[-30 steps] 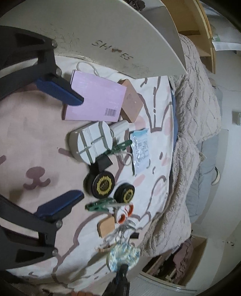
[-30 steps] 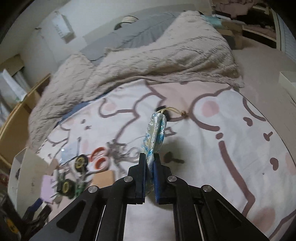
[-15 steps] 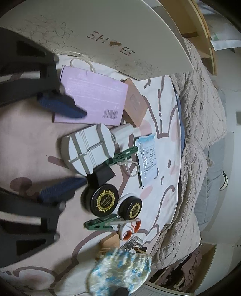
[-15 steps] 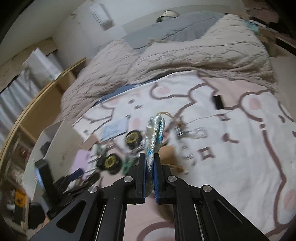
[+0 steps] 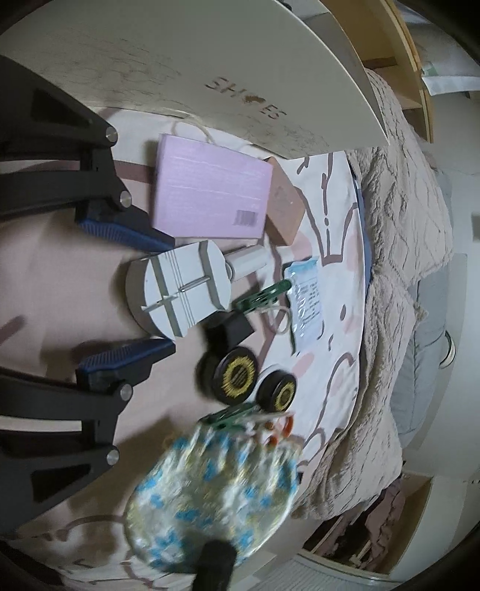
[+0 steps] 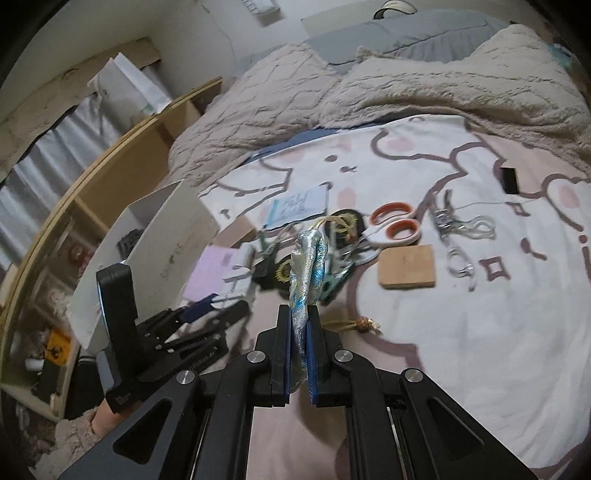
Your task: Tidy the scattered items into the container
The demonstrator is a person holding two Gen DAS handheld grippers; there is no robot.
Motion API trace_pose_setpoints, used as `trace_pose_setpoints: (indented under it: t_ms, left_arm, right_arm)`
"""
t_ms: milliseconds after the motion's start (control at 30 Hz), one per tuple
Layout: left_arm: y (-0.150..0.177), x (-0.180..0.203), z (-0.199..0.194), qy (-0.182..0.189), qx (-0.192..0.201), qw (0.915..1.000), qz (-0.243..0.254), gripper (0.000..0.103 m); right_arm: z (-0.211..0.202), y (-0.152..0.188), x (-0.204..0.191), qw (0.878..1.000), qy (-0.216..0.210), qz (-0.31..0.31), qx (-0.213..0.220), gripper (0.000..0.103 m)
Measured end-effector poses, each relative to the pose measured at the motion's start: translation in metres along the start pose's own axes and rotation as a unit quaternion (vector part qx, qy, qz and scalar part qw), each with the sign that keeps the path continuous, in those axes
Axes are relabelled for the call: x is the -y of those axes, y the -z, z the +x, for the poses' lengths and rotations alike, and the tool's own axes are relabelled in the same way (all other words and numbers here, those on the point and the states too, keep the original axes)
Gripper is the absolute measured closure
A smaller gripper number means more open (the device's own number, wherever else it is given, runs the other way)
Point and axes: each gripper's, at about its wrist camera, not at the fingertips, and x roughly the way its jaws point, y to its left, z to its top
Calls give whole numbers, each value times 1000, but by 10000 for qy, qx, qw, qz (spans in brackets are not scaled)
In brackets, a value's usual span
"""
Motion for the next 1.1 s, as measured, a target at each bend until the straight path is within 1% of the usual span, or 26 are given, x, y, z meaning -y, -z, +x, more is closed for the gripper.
trace_pose_setpoints:
  t_ms: [167, 233, 300, 367, 500, 600, 767, 833, 933, 1000, 1033, 1067, 1100]
  left_arm:
    - [15, 5, -20, 172, -81, 9998, 17, 54]
    - [20, 7, -28, 258, -128, 9996, 29, 54]
    - [25, 10, -36, 353, -167, 9992, 72, 54]
    - [28, 11, -43, 418, -214, 9988, 125, 54]
    - [33, 12, -50, 370, -295, 9986, 237, 54]
    - [37, 7, -49, 328, -391, 9985, 191, 54]
    - [41, 3, -46, 319, -444, 9984, 147, 54]
    - [42, 3, -45, 297, -436, 9985, 150, 54]
    - [41, 2, -42, 289, -442, 9986, 69, 54]
    - [41, 2, -41, 296, -452, 9985, 7, 53]
    - [41, 2, -41, 300, -454, 9985, -22, 52]
    - [41, 3, -41, 305, -450, 9985, -47, 49]
    - [41, 3, -41, 312, -438, 9985, -67, 47]
  right_arm:
    - [3, 3, -3, 9998, -116, -24, -152, 95]
    - [6, 4, -1, 9994, -187, 18, -300, 95]
    - [14, 5, 4, 9978, -294, 88, -582, 95]
    - [20, 8, 11, 9965, -300, 215, -748, 95]
    - [28, 11, 21, 9958, 73, 241, -882, 95]
    - [34, 12, 27, 9946, 360, 243, -946, 95]
    - [44, 17, 28, 9885, 1097, -85, -1038, 95]
    - [47, 19, 26, 9872, 1192, -215, -1040, 95]
    - [48, 19, 25, 9872, 1204, -271, -1006, 94]
    - [49, 19, 27, 9873, 1205, -254, -1008, 88]
    - [49, 19, 27, 9874, 1194, -237, -1007, 79]
    - [49, 18, 28, 9881, 1154, -211, -994, 60]
    - [48, 18, 28, 9889, 1112, -186, -965, 46]
